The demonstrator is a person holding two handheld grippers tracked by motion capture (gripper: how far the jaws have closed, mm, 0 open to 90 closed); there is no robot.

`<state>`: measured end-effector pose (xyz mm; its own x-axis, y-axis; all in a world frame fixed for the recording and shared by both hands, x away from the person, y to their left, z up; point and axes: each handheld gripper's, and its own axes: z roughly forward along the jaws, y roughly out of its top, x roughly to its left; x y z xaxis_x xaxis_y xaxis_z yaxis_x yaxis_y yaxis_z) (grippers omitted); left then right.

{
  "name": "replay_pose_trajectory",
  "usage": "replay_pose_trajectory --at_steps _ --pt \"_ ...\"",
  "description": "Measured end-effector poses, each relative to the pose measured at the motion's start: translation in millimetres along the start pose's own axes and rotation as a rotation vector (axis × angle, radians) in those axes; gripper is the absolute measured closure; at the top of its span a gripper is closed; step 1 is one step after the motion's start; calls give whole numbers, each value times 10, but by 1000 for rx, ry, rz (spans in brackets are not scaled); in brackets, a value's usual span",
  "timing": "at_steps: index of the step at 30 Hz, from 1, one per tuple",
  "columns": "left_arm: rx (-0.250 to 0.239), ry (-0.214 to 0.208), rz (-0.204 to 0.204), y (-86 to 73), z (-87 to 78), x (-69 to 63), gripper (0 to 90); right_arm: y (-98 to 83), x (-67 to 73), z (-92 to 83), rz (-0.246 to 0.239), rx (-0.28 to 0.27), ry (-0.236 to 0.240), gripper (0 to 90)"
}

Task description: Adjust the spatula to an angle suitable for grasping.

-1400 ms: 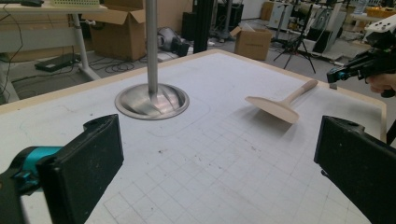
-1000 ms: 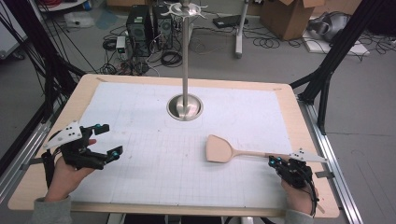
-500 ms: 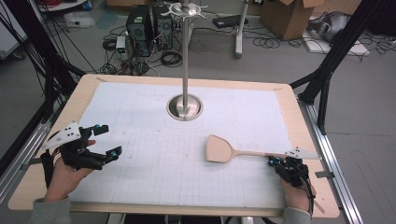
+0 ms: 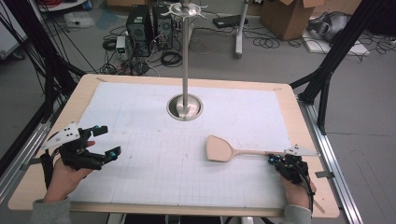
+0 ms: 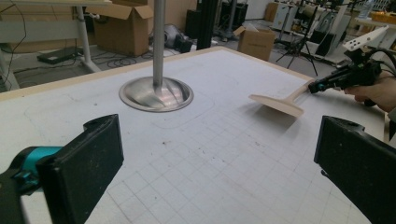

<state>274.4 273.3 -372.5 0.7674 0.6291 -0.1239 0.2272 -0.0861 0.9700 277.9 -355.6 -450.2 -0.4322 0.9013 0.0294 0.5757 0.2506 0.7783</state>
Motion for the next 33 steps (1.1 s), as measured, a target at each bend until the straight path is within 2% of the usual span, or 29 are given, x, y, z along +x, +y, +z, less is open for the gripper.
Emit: replay_pose_trajectory --at_steps 10,22,23,24,26,29,33 --pt "3 6 -5 -21 -2 4 18 85 -41 51 -38 23 -12 900" --pt "4 5 -16 -37 -1 17 18 178 -95 151 -20 28 -18 900" --pt "9 6 -12 -43 2 23 18 208 -77 171 -47 38 -36 900" --pt "11 7 -13 -45 4 24 18 218 -59 181 -57 37 -33 900" --pt "13 6 -18 -52 9 22 18 226 -45 215 -59 30 -39 900" --pt "15 7 -16 -54 4 23 18 239 -76 249 -48 17 -29 900" --pt "13 9 -22 -62 4 30 18 299 -74 277 -40 36 -22 900"
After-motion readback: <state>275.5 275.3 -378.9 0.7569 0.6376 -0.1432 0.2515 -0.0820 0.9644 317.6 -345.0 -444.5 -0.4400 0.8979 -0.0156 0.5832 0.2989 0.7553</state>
